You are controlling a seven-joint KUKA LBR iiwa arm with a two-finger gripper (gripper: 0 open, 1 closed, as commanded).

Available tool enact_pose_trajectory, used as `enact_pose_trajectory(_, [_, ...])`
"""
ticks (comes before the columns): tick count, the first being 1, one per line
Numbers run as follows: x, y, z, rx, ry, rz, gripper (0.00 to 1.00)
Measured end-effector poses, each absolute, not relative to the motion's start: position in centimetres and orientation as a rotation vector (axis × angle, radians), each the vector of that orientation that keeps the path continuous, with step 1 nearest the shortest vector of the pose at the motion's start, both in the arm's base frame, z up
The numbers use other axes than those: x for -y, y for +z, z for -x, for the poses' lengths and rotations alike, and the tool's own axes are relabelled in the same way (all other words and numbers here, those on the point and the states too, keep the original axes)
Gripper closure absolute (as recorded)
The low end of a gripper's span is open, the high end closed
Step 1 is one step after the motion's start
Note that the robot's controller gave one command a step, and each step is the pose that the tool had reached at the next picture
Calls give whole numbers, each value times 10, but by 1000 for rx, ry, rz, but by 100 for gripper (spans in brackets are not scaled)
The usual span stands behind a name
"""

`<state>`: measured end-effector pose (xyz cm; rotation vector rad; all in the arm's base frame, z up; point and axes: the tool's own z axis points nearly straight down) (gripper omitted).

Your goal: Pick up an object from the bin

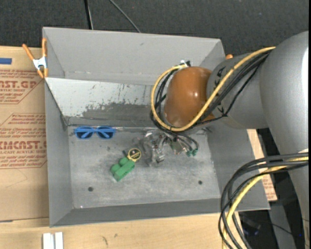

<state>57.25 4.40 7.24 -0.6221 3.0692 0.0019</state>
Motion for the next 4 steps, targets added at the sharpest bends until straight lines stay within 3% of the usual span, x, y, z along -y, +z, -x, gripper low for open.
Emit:
enact_pose_trajectory(1, [-28,221,-547,-3134,1,35,100])
enact_pose_trajectory(2, [-10,109,-542,-3111,1,468,100])
enact_pose_trajectory(3, [-18,172,-529,-3061,2,-693,100])
enact_pose_trajectory(4, [-18,172,-529,-3063,-1,-692,0])
